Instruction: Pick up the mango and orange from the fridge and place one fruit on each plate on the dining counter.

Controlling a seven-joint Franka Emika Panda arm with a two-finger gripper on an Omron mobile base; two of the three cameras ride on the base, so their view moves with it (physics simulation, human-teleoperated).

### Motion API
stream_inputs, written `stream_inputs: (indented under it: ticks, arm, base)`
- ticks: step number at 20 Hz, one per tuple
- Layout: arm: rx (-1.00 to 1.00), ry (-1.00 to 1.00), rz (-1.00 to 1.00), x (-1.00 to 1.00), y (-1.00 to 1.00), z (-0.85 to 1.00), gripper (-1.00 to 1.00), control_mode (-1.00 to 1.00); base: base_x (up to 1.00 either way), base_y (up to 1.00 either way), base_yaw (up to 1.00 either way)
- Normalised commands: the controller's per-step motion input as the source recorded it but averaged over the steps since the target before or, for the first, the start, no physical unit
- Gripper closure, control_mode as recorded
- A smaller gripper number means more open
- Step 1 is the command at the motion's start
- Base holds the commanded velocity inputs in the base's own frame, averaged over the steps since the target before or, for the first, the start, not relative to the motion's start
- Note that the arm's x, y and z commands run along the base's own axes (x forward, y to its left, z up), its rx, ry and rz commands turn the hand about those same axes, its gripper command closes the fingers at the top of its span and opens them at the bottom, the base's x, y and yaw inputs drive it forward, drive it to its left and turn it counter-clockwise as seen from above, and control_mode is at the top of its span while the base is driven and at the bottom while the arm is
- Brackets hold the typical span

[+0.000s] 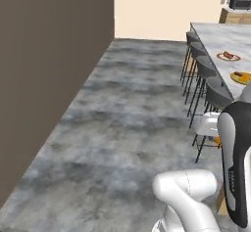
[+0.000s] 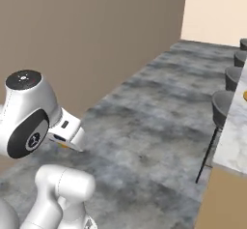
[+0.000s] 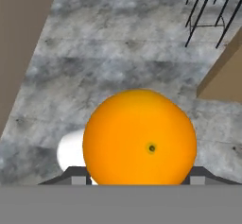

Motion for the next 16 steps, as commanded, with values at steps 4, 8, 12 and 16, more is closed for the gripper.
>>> stream_inputs:
  ticks: [4, 8, 12, 16]
  arm:
    - [0.0, 0.0, 0.0, 0.0, 0.0, 0.0, 1.0, 1.0]
    - [0.0, 0.0, 0.0, 0.0, 0.0, 0.0, 1.0, 1.0]
    - [0.0, 0.0, 0.0, 0.0, 0.0, 0.0, 1.0, 1.0]
    - [0.0, 0.0, 0.0, 0.0, 0.0, 0.0, 1.0, 1.0]
  base:
    - [1.0, 0.32, -0.59]
    - [1.0, 0.61, -0.53]
    - [1.0, 0.91, -0.41]
    - [1.0, 0.91, -0.42]
